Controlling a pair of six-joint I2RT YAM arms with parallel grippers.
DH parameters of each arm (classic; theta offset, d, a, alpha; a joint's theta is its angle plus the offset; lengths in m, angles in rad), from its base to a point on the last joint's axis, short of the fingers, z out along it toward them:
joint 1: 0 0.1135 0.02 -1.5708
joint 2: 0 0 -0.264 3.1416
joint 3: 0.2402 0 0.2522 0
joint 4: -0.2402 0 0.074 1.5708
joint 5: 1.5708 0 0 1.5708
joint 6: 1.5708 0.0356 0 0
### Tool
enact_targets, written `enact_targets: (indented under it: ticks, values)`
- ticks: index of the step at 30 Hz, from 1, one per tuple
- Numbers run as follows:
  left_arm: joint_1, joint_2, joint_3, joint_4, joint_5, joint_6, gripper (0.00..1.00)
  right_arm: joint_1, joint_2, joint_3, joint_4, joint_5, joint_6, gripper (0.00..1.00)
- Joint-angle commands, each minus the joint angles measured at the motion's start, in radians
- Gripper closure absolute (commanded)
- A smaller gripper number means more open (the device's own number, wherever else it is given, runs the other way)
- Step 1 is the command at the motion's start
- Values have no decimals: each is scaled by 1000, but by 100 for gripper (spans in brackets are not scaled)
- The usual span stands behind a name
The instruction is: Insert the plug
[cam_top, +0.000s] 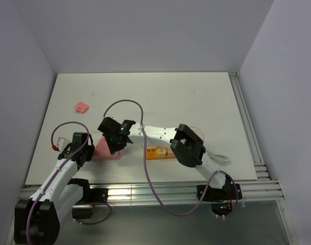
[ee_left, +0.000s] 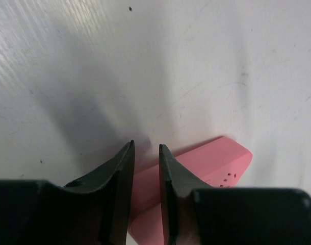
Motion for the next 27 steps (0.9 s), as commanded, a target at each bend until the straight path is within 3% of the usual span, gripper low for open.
enact_targets:
  ticks: [1, 12, 19, 27]
  values:
    - [-47, 19, -25, -83, 210, -18, 71, 40, 171, -3, 130, -47, 46, 100]
    - [-53, 16, -24, -97, 190, -22, 70, 8, 97, -313, 252, -1, 66, 100]
    - [-53, 2, -14, -114, 183, -24, 69, 6, 39, -301, 271, 6, -16, 99]
    - [-53, -2, -10, -127, 173, -25, 70, 6, 18, -109, 136, 8, -61, 71]
